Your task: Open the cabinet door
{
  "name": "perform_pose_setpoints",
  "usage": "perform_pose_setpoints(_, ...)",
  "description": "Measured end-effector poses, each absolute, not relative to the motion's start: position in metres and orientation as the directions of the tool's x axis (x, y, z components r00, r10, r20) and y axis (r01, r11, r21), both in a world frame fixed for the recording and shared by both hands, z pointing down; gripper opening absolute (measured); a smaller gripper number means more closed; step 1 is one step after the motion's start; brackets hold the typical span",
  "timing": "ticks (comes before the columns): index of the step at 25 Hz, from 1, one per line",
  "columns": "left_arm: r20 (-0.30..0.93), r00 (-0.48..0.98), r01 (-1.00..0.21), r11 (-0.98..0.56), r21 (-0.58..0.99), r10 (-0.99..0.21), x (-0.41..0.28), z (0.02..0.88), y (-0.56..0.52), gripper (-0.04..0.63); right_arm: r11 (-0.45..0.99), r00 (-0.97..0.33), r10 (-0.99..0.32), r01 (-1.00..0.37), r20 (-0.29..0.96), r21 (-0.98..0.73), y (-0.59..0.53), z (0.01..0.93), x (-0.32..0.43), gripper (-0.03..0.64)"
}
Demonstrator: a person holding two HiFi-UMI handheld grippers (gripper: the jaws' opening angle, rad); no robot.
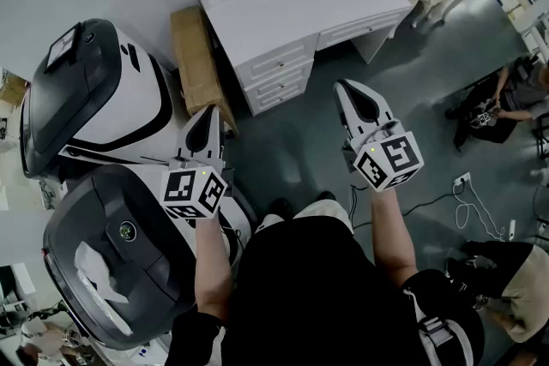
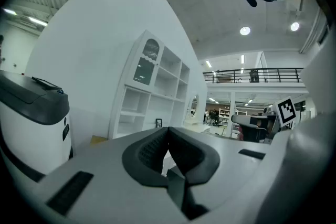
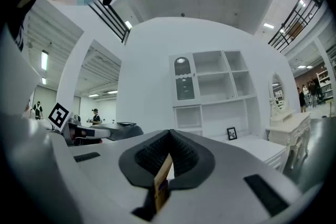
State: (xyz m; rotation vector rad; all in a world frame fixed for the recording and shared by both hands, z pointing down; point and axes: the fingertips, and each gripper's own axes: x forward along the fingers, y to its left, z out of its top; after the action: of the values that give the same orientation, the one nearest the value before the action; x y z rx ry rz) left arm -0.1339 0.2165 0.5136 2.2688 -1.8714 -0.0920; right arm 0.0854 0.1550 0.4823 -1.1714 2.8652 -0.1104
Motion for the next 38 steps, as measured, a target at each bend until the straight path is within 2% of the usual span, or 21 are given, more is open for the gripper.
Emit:
perform_pose_setpoints(19,0.086,0.231,-0.958,-0.212,0.193,-0.969,-0.121,0.511,0.223,0.021,0.730,-0.730,-0.682,-0.678,-0.043,-0.081,0.174,0.472,0.081,0.017)
perform_pose_setpoints(25,0.100,0.239,-0.953,-0.214,0.212,-0.966,-0.122,0.518,0.221,0.021,0.723,-0.724,-0.690,-0.687,-0.018,-0.076,0.172,0.477,0.078,0.017)
perform_pose_setpoints(38,0.085,0.166,-0.976,-0.151,0.156,-0.983,-0.135,0.499,0.133,0.021,0.761,-0.761,-0.648,-0.646,-0.031,-0.062,0.067,0.461,0.052,0.018)
